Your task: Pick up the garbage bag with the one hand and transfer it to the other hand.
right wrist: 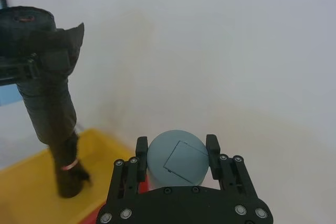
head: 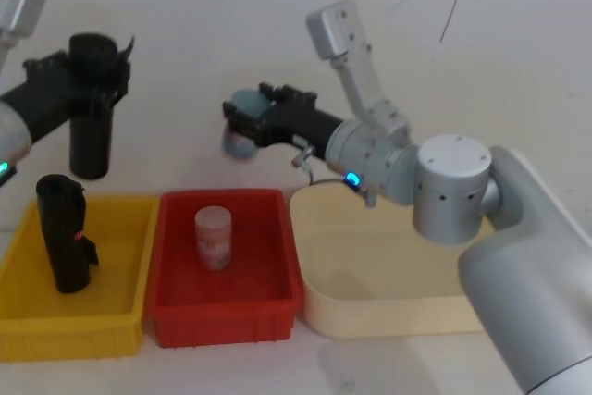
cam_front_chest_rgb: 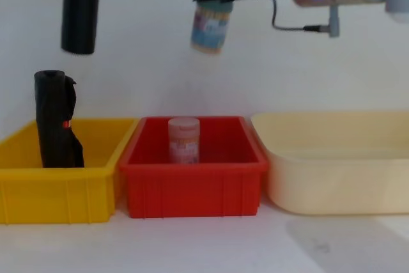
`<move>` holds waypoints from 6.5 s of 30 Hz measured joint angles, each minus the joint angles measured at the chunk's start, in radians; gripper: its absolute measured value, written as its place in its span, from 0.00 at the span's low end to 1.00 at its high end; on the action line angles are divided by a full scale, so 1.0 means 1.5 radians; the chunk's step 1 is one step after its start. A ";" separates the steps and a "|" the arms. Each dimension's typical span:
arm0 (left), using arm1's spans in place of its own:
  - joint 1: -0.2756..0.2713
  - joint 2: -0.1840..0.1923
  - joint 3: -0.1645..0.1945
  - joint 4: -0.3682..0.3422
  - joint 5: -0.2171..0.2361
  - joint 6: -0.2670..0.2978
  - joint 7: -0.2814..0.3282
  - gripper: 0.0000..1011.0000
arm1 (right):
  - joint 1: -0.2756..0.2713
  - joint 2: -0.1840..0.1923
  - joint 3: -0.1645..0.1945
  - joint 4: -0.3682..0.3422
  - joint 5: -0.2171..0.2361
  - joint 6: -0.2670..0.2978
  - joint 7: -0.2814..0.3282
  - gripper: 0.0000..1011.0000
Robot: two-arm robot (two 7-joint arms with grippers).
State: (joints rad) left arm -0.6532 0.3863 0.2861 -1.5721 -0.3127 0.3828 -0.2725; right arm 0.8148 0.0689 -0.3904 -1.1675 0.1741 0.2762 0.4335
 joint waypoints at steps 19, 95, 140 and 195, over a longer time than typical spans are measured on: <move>-0.227 -0.075 0.082 0.307 -0.005 -0.146 -0.183 0.48 | -0.004 0.096 0.048 -0.024 -0.026 0.006 -0.048 0.64; -0.564 -0.278 0.207 0.982 -0.108 -0.457 -0.427 0.48 | -0.173 0.231 0.136 -0.211 0.037 0.102 0.001 0.99; -0.565 -0.278 0.207 0.983 -0.108 -0.457 -0.428 0.48 | -0.173 0.231 0.136 -0.212 0.037 0.102 0.002 0.99; -0.565 -0.278 0.207 0.983 -0.108 -0.457 -0.427 0.48 | -0.173 0.231 0.136 -0.212 0.037 0.102 0.002 0.99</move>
State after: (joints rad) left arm -1.5013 -0.0312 0.5966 -0.0976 -0.4743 -0.3032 -0.9137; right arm 0.5551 0.4149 -0.1859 -1.4854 0.2299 0.4296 0.4369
